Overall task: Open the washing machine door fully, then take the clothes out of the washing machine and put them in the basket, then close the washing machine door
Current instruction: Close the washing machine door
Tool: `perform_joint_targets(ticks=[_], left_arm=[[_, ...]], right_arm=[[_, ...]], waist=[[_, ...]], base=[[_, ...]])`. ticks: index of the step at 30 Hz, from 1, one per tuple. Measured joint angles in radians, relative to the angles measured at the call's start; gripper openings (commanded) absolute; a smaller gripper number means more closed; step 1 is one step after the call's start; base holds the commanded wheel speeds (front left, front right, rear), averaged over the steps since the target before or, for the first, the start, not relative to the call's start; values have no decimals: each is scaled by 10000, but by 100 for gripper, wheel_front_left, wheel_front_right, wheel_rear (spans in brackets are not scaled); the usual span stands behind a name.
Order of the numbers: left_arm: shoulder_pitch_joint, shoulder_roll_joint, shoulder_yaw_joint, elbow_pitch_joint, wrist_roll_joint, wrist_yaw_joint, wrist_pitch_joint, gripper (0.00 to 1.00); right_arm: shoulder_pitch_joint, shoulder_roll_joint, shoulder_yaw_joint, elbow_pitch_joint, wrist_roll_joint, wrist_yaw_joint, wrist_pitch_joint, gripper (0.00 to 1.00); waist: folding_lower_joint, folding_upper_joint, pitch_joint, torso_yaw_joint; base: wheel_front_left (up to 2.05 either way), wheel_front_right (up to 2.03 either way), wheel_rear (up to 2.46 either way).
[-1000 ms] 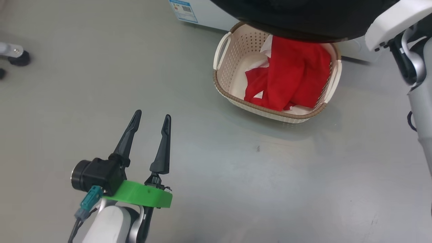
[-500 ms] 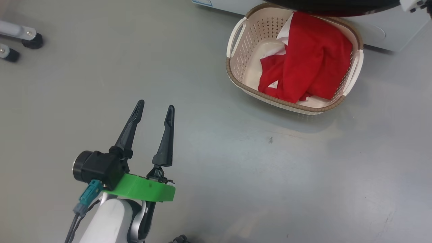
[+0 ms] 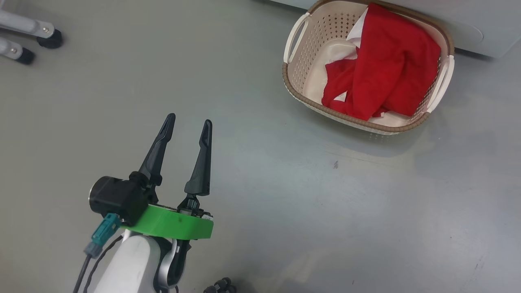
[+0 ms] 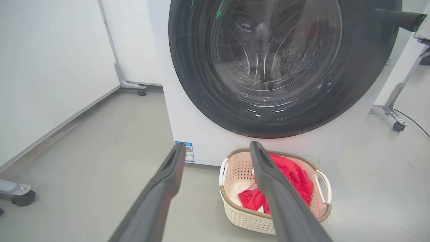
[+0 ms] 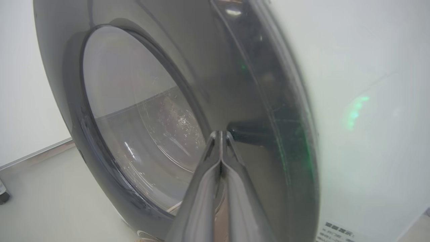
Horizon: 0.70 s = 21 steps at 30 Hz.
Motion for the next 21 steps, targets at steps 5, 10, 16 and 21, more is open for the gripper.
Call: perform_joint_targets(ticks=[5,10,16,21], left_arm=[[-50,-4,-35,-21,-71,86,0,100],[-54,-15,-44,-4,-67,130,0,100],[-54,-17,-36,88,-2,205,0,100],[-53,-19,17,148,109,207,0,100]], right_arm=[[-181,52,-82,320,4,-84,-299,0],[-179,119,23,644,6,-82,-623,0],[-35,506,226,851,144,-73,-980,0],[616,842,399,909,424,-40,-1469,0]], waist=[[0,0,40,31],[0,0,-14,19],[0,0,-186,-137],[0,0,-364,-319]], base=[[0,0,0],[0,0,0],[0,0,0],[0,0,0]])
